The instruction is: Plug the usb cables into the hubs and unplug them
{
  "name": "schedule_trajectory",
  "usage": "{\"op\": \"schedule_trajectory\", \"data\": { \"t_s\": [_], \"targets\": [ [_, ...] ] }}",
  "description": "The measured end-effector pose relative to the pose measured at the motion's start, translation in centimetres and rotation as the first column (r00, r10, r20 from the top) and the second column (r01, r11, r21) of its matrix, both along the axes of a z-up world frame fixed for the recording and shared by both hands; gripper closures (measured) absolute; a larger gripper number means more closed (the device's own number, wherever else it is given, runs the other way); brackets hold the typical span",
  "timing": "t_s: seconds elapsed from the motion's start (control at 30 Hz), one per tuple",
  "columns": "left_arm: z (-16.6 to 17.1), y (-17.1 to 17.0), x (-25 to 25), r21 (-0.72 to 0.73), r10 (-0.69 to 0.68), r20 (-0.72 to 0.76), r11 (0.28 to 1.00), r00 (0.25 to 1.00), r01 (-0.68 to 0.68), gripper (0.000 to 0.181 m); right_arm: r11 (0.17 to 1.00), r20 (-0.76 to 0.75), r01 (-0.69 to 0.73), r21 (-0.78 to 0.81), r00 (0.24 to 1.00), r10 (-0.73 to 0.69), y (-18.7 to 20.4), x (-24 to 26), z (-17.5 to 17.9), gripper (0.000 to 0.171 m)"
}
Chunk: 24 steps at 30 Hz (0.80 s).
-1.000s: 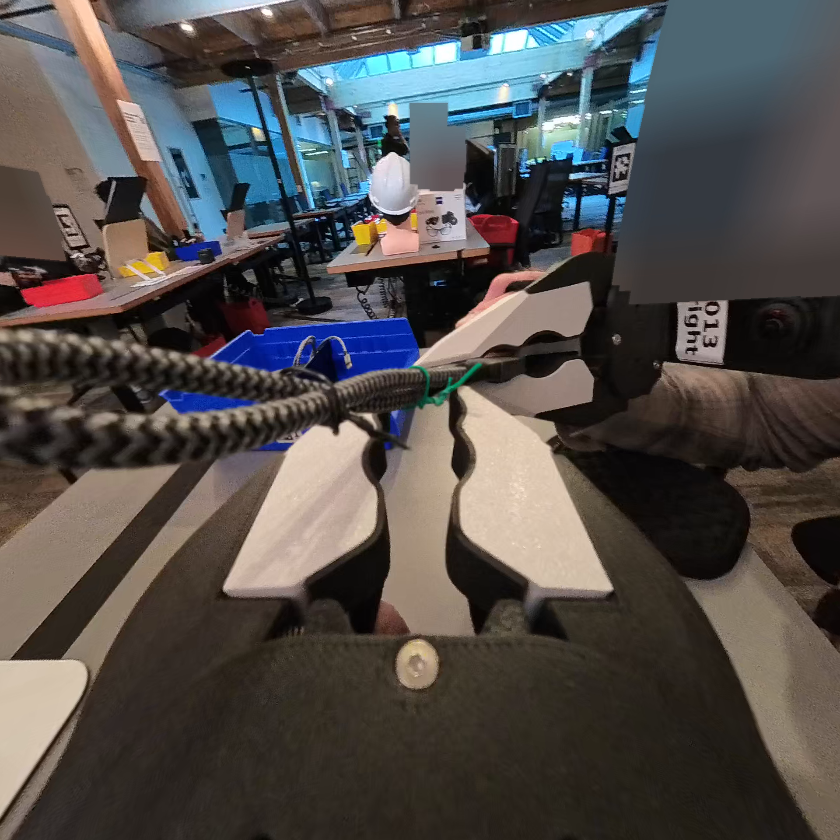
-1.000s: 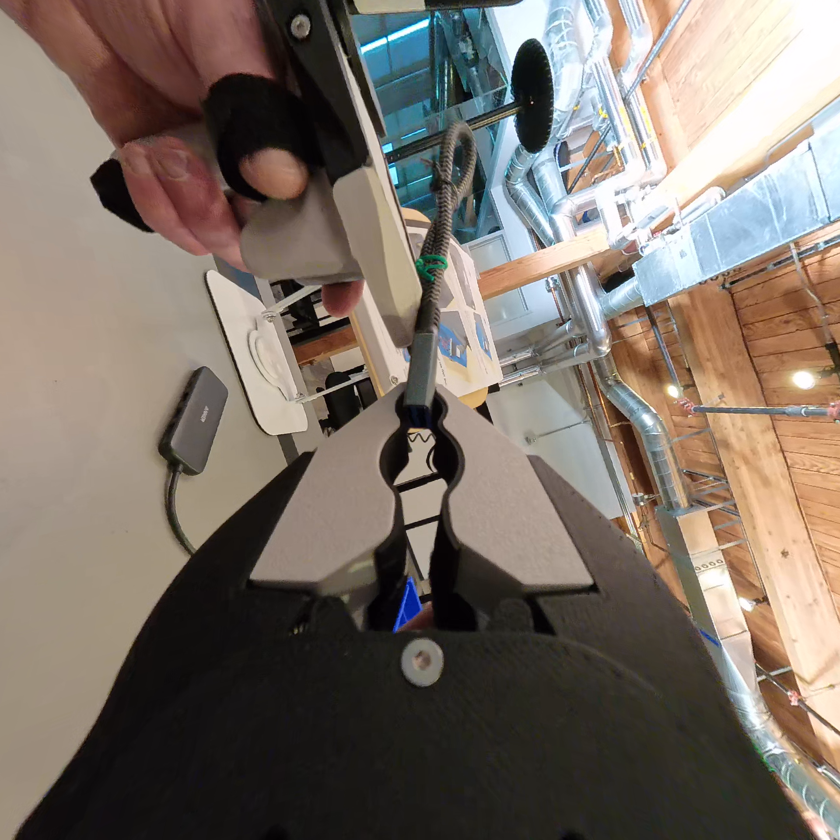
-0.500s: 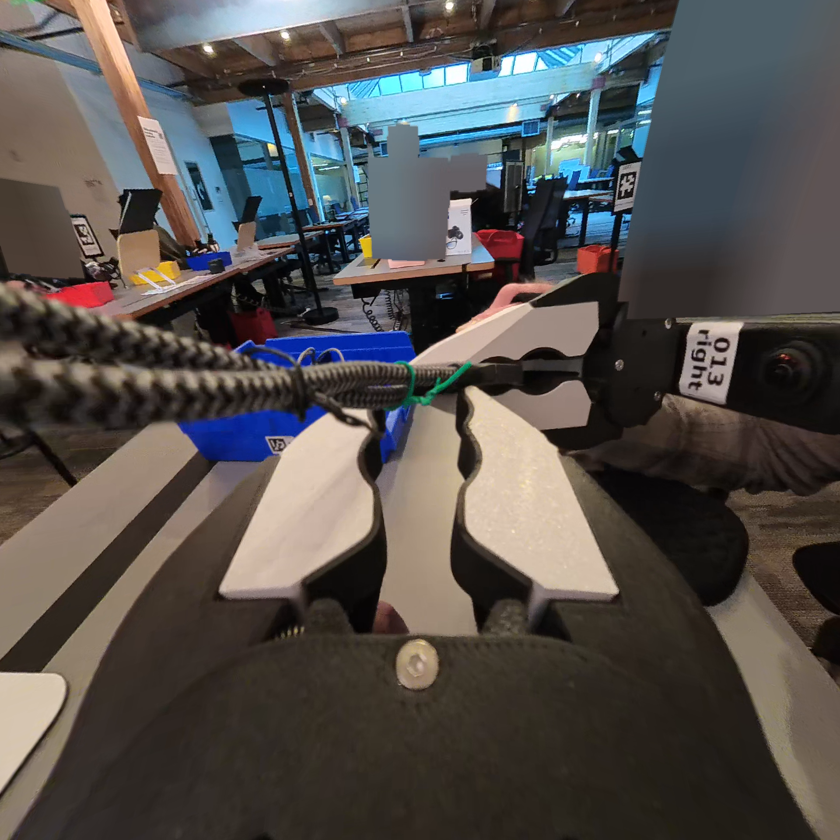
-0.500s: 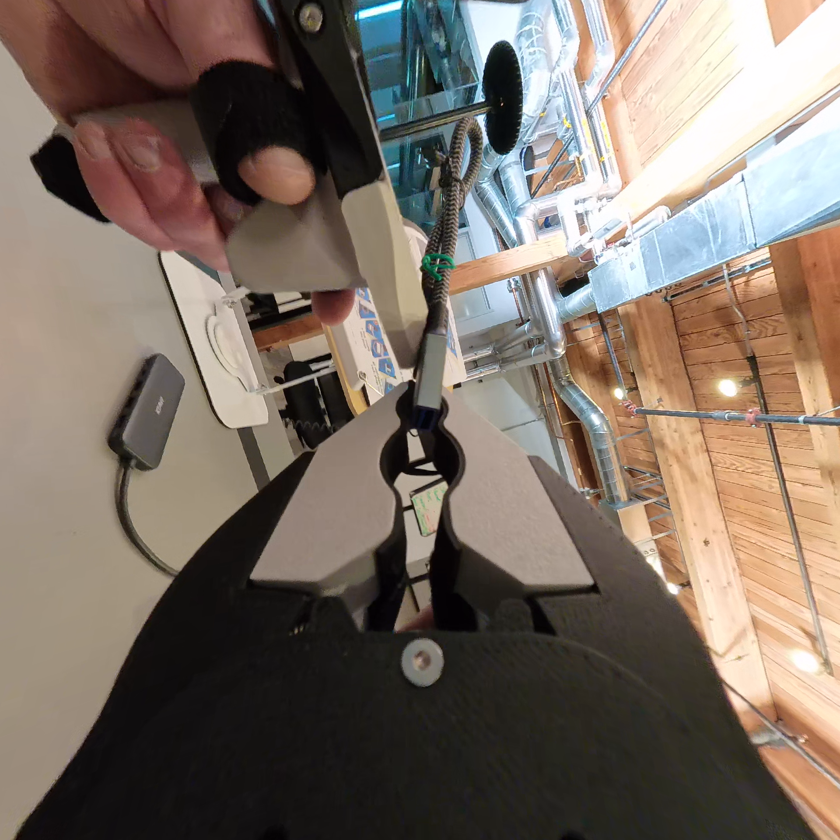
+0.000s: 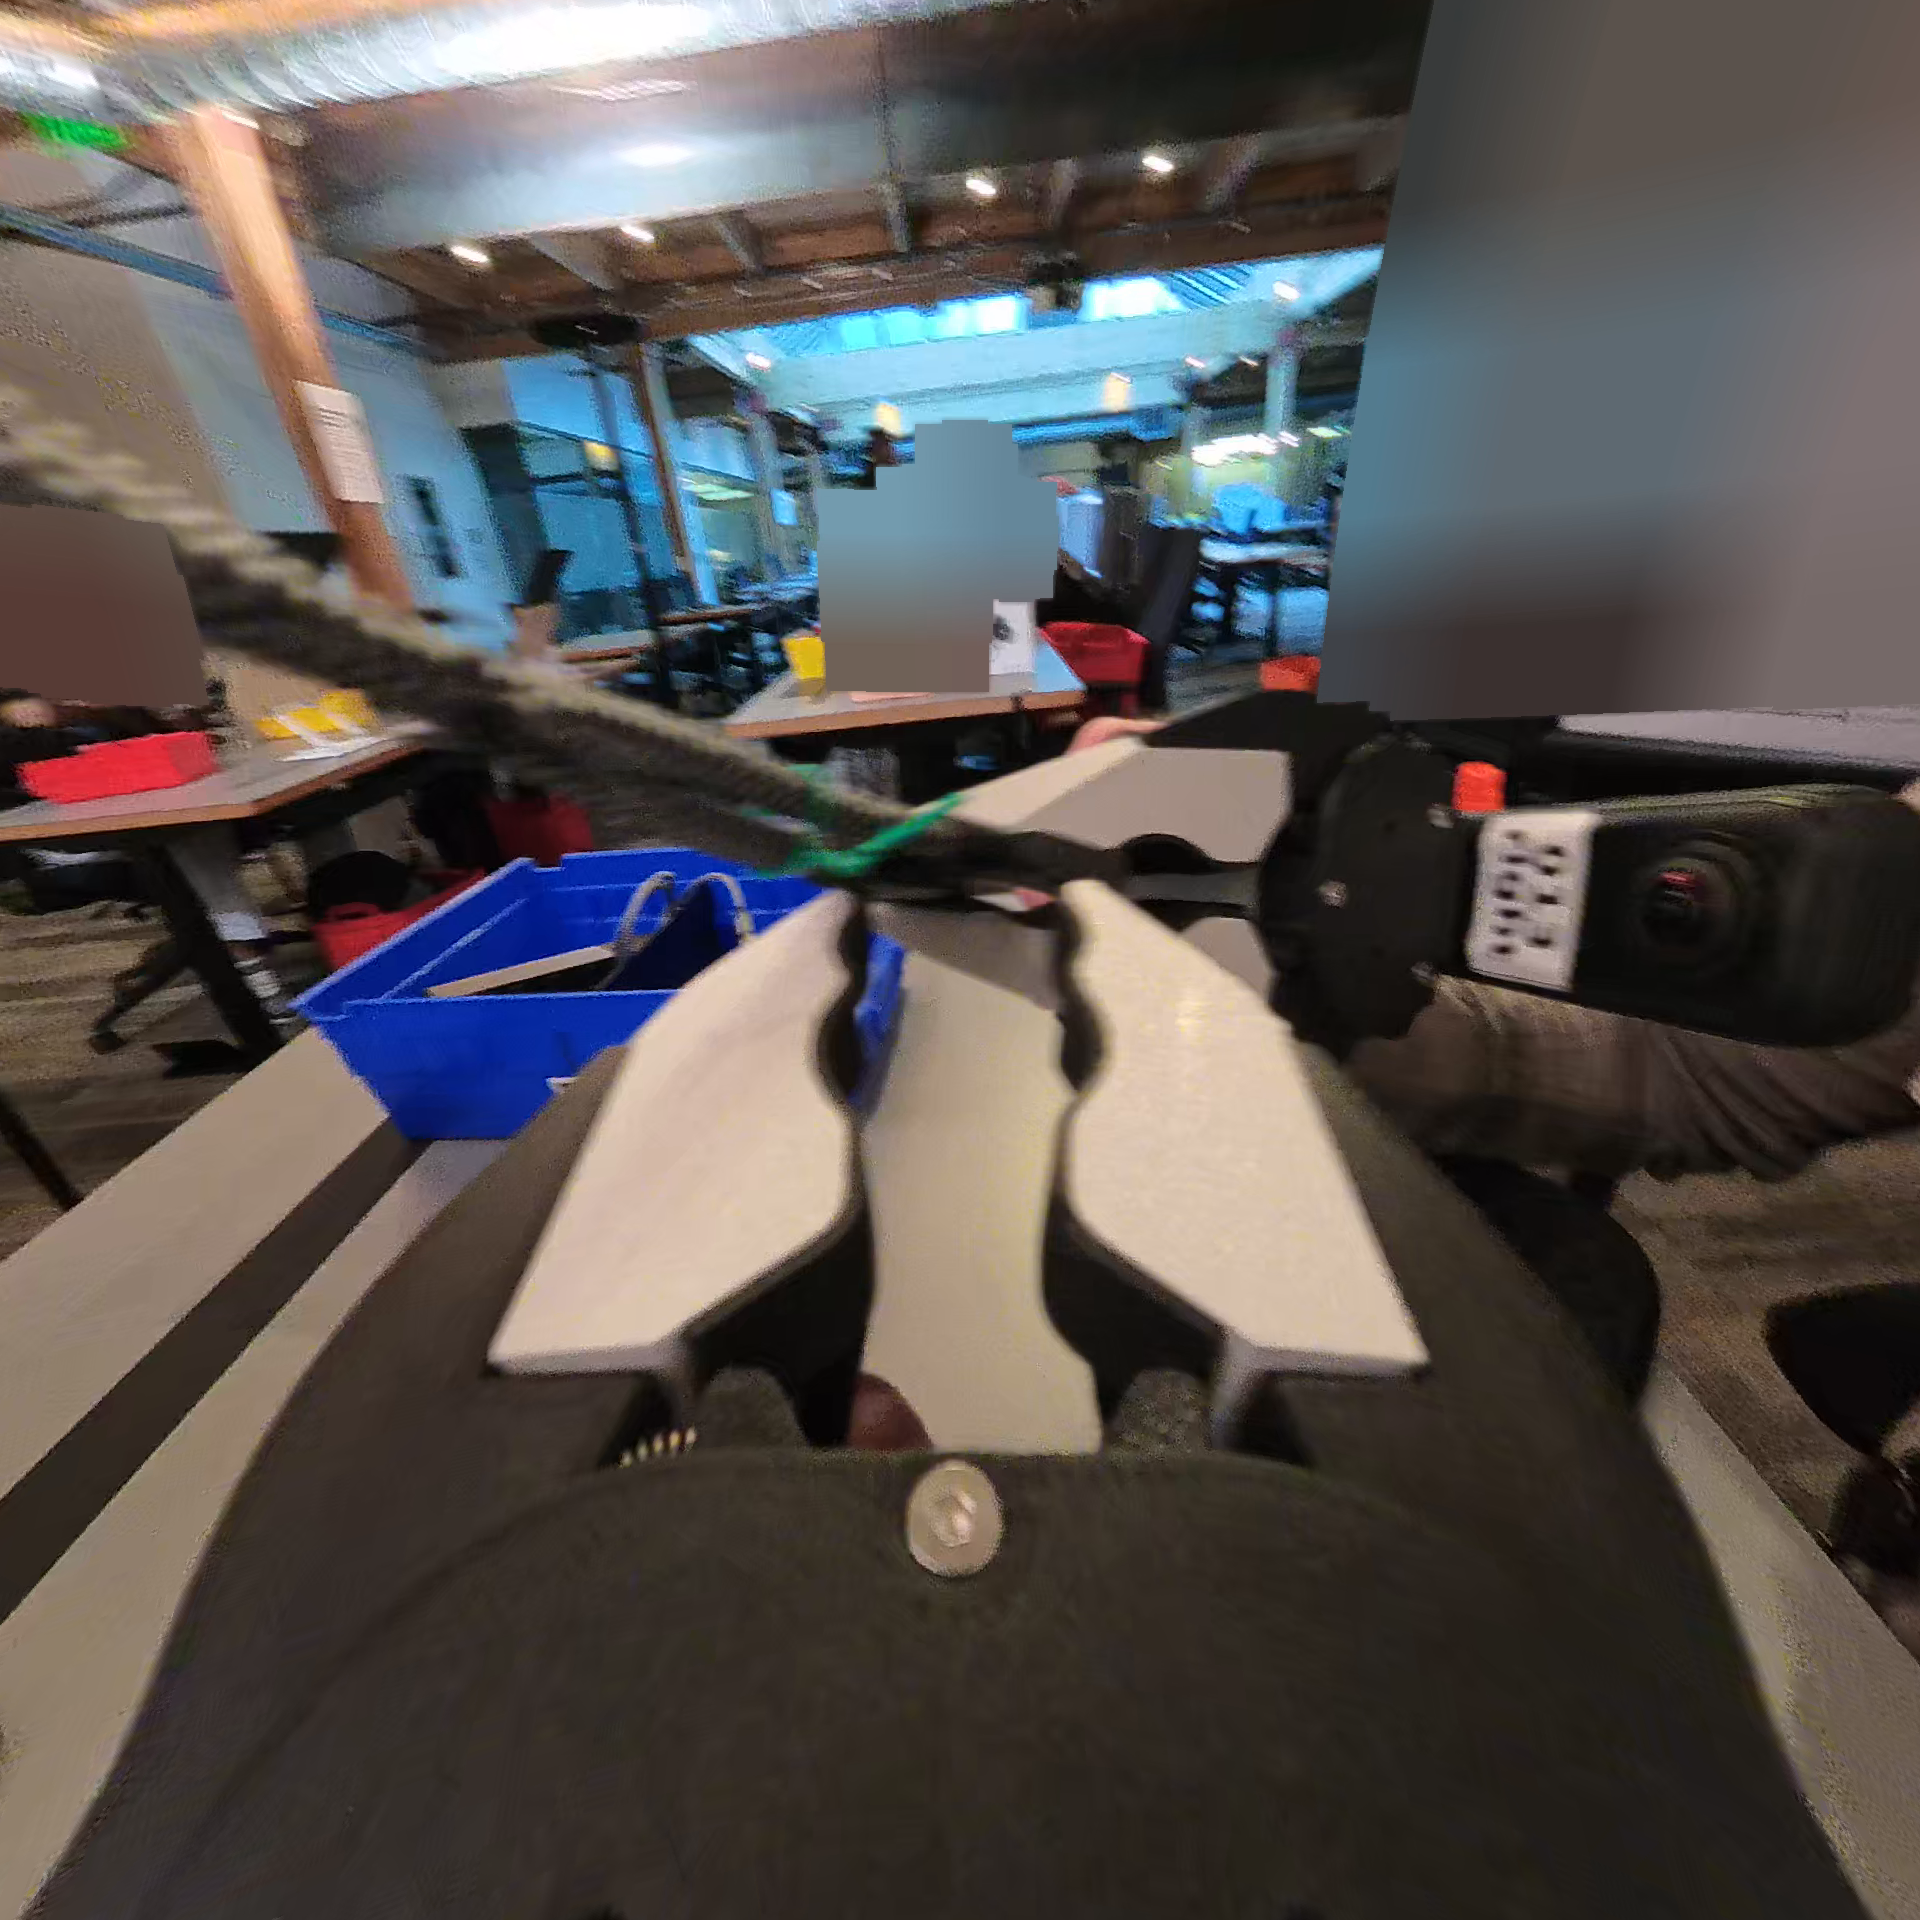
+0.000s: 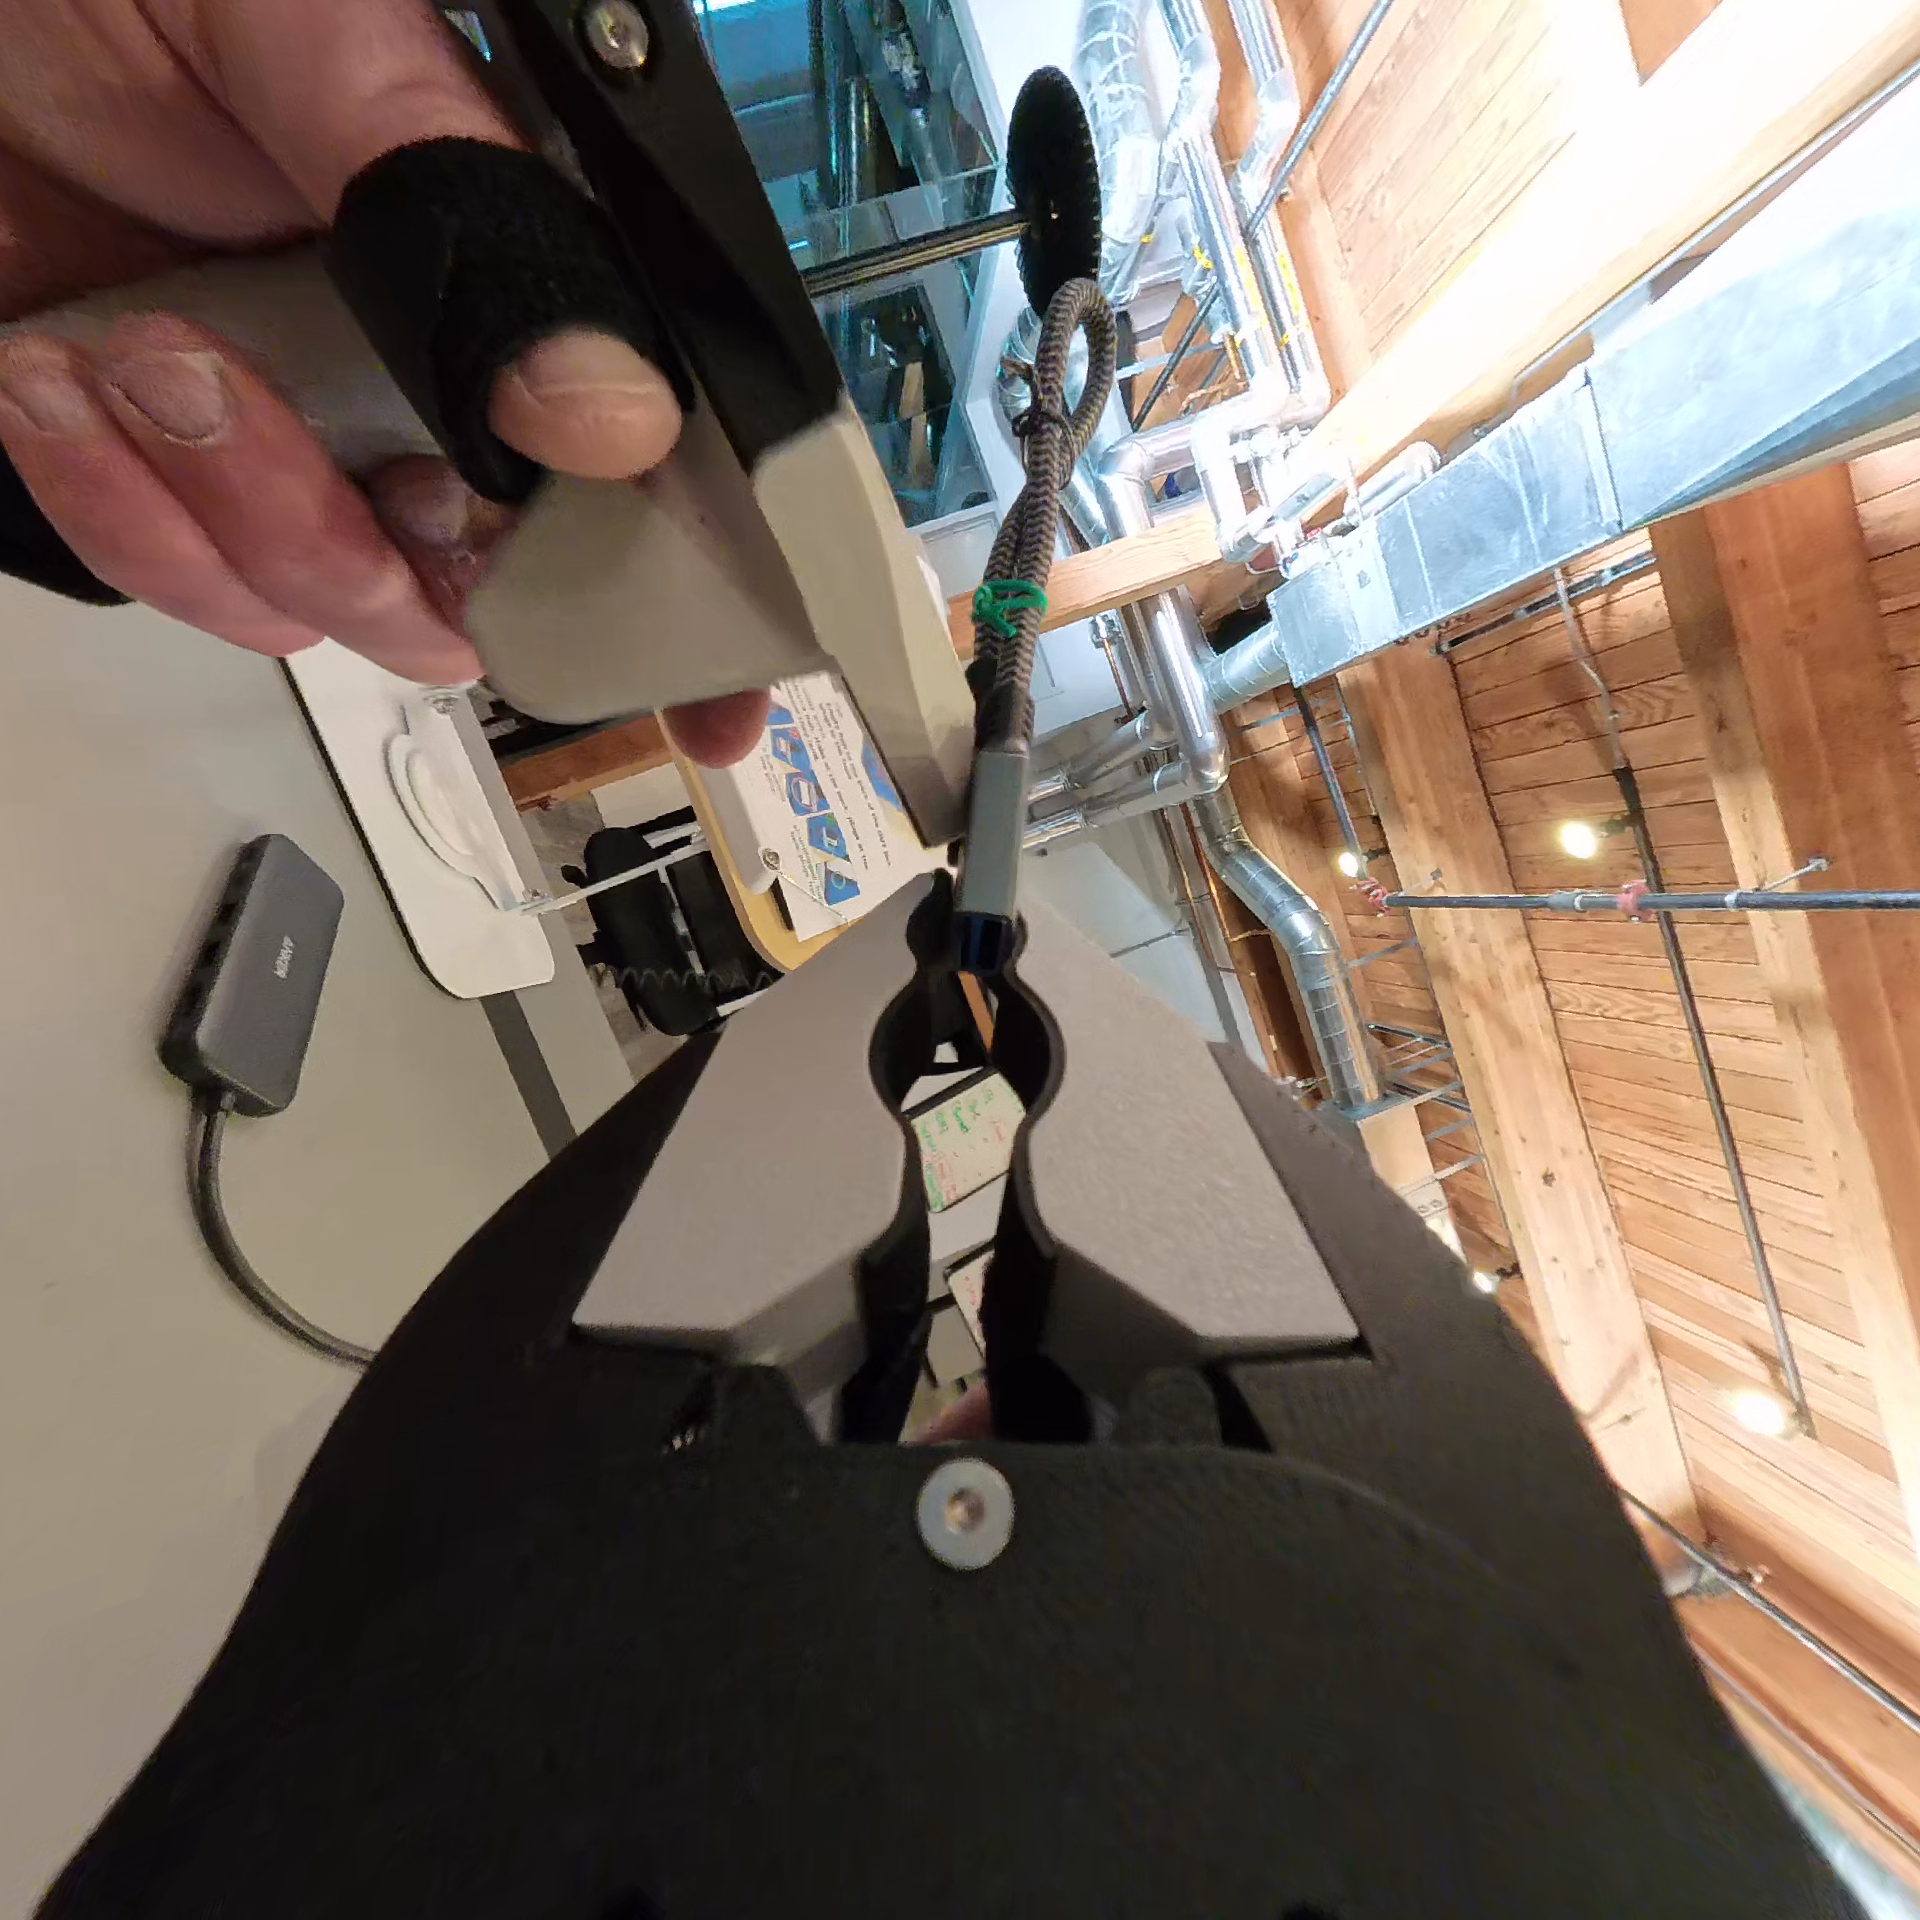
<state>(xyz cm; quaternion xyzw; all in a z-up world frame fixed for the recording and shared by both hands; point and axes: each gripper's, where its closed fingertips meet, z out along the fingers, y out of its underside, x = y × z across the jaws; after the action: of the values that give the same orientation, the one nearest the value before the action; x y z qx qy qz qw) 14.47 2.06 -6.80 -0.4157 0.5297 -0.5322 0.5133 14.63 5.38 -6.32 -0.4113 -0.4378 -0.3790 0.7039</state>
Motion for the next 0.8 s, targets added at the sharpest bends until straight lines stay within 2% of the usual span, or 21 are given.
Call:
{"op": "schedule_trajectory", "data": {
  "t_s": [0.03,0.07,0.1,0.17,0.27,0.33,0.43,0.5,0.6,0.67,0.8],
  "targets": [
    [-0.2,-0.5,0.2,0.011,-0.017,-0.018,1.0,1.0,0.017,0.131,1.0,0.0,0.013,0.0,1.0,-0.013,0.3,0.3,-0.1,0.171],
    [-0.2,-0.6,0.3,0.039,0.005,-0.012,0.999,1.0,-0.004,0.129,1.0,-0.003,0.012,0.008,1.0,-0.012,0.2,0.4,0.0,0.171],
    [-0.2,-0.1,0.4,0.075,0.054,0.01,0.996,0.999,-0.054,0.142,1.0,-0.007,0.005,0.013,1.0,-0.004,0.0,0.3,0.1,0.171],
    [-0.6,0.3,0.6,0.026,0.041,-0.032,0.999,0.999,-0.04,0.143,1.0,0.003,0.02,0.006,1.0,-0.02,0.3,0.5,-0.1,0.171],
    [-0.5,-0.1,0.2,0.072,0.018,-0.02,0.997,1.0,-0.017,0.149,1.0,-0.038,-0.019,-0.005,0.999,0.019,0.0,0.3,0.2,0.171],
    [-0.8,1.5,-0.2,0.128,0.079,-0.043,0.989,0.996,-0.073,0.153,1.0,-0.036,-0.019,-0.003,0.999,0.018,0.0,0.1,0.1,0.171],
    [-0.7,2.6,-0.2,0.055,0.104,-0.052,0.993,0.993,-0.101,0.15,1.0,-0.021,-0.016,0.005,1.0,0.016,0.0,-0.1,0.1,0.171],
    [-1.0,1.6,0.2,0.04,0.074,-0.05,0.997,0.996,-0.072,0.15,1.0,-0.01,-0.01,0.007,1.0,0.01,0.2,-0.3,-0.1,0.171],
    [0.0,2.1,0.2,-0.008,0.135,0.021,0.991,0.991,-0.135,0.15,1.0,-0.018,0.009,0.012,1.0,-0.009,0.3,0.2,0.1,0.171],
    [-0.1,2.6,0.4,-0.059,0.158,0.019,0.986,0.987,-0.157,0.143,0.999,-0.008,0.027,0.02,1.0,-0.027,0.4,0.4,0.2,0.171],
    [0.2,2.3,0.4,-0.041,0.208,0.035,0.978,0.977,-0.207,0.148,0.999,-0.001,0.037,0.034,0.999,-0.037,0.3,0.6,0.3,0.171]
  ]
}}
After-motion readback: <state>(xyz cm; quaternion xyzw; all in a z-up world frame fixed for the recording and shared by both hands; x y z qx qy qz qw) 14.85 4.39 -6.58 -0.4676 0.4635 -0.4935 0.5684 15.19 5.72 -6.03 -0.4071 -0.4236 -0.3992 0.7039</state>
